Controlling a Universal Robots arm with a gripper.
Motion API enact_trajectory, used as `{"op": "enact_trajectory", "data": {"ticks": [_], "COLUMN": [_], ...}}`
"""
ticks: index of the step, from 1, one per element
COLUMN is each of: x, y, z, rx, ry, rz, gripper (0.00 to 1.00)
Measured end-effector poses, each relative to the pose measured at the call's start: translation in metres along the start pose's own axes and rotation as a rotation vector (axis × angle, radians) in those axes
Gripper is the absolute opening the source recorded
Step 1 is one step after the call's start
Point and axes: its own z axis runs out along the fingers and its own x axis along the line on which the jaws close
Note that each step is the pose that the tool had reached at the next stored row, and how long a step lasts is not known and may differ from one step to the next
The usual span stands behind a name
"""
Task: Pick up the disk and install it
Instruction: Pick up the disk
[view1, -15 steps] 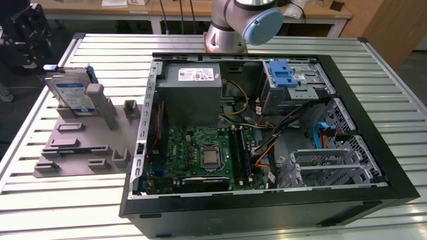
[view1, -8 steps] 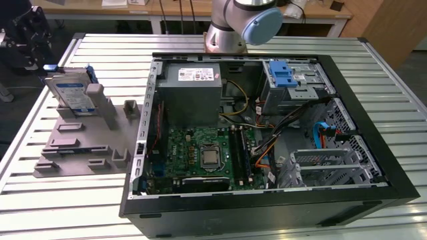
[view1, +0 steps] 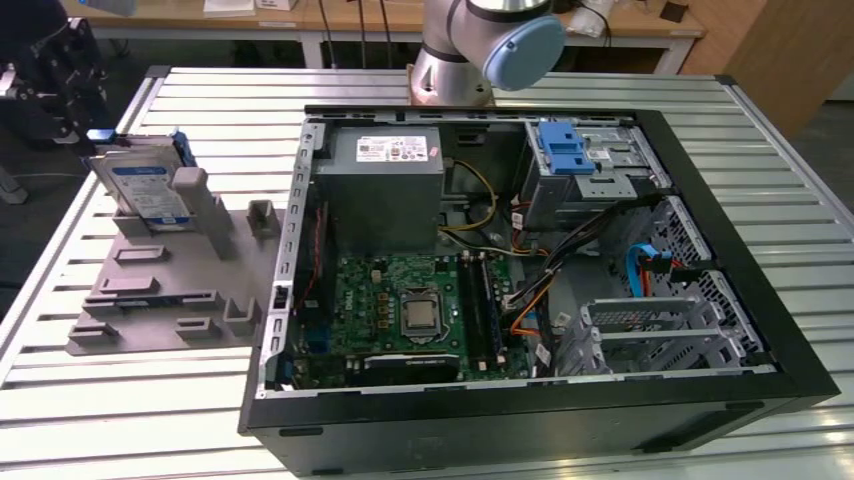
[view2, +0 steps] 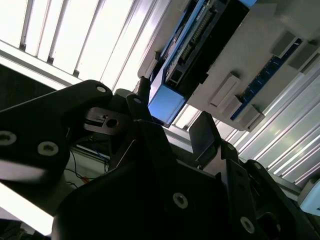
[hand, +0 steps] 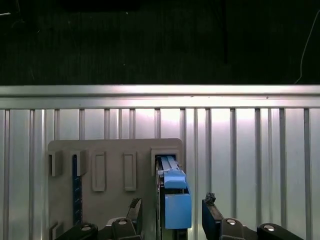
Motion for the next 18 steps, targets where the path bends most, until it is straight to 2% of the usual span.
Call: {"op": "enact_trajectory", "data": {"ticks": [6, 11, 12, 18], "x": [0.0001, 0.0001, 0.0001, -0.0003], "y": [0.0002, 0.0002, 0.0002, 0.0004], "z": [0.0076, 0.0084, 0.0086, 0.0123], "rx": [0.0001, -0.0002, 0.0, -0.0001], "ry": [-0.0001, 0.0001, 0.0, 0.0], "rz": [0.0, 0.0, 0.0, 0.0], "gripper": [0.58, 0.57, 0.51, 0.51]}}
